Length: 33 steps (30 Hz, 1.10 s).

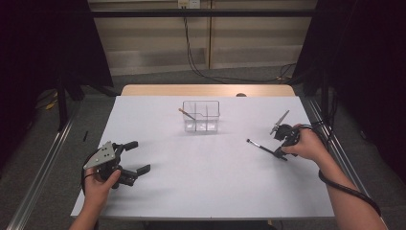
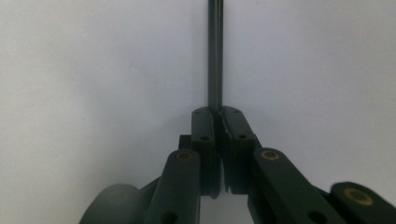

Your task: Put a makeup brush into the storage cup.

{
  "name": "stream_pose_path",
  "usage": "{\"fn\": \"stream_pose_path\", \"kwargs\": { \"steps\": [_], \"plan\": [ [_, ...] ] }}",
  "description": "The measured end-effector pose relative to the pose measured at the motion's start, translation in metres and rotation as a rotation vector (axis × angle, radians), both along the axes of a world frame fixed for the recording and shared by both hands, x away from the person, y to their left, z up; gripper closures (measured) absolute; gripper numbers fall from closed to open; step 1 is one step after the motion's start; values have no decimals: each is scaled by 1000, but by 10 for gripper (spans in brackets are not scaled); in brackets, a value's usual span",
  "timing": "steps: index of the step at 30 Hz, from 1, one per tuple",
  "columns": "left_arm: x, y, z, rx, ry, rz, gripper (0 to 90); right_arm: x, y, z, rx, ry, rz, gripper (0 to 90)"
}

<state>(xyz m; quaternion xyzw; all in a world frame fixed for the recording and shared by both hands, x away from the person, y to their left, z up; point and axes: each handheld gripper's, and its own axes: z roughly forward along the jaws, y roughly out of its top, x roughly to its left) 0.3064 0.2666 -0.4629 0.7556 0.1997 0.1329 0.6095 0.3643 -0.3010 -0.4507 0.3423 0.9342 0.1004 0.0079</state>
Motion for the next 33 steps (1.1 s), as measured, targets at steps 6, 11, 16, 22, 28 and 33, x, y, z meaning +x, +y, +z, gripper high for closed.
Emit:
{"fn": "stream_pose_path", "kwargs": {
  "steps": [6, 11, 16, 22, 28, 33],
  "plan": [
    [0, 1, 0, -1, 0, 4, 3, -2, -1, 2, 41, -4, -25, 848],
    [-1, 0, 1, 4, -5, 5, 3, -4, 1, 5, 75, -20, -43, 848],
    [-1, 0, 1, 1, 1, 2, 4, -7, 4, 9, 146, -51, -49, 848],
    [-1, 0, 1, -2, 5, 3, 3, -11, 6, 9, 220, -97, -55, 848],
    [-1, -1, 0, 0, 6, 0, 3, -14, 6, 13, 304, -156, -66, 848],
    [-1, 0, 0, 2, 5, 3, 4, -18, 6, 14, 381, -208, -77, 848]
  ]
}}
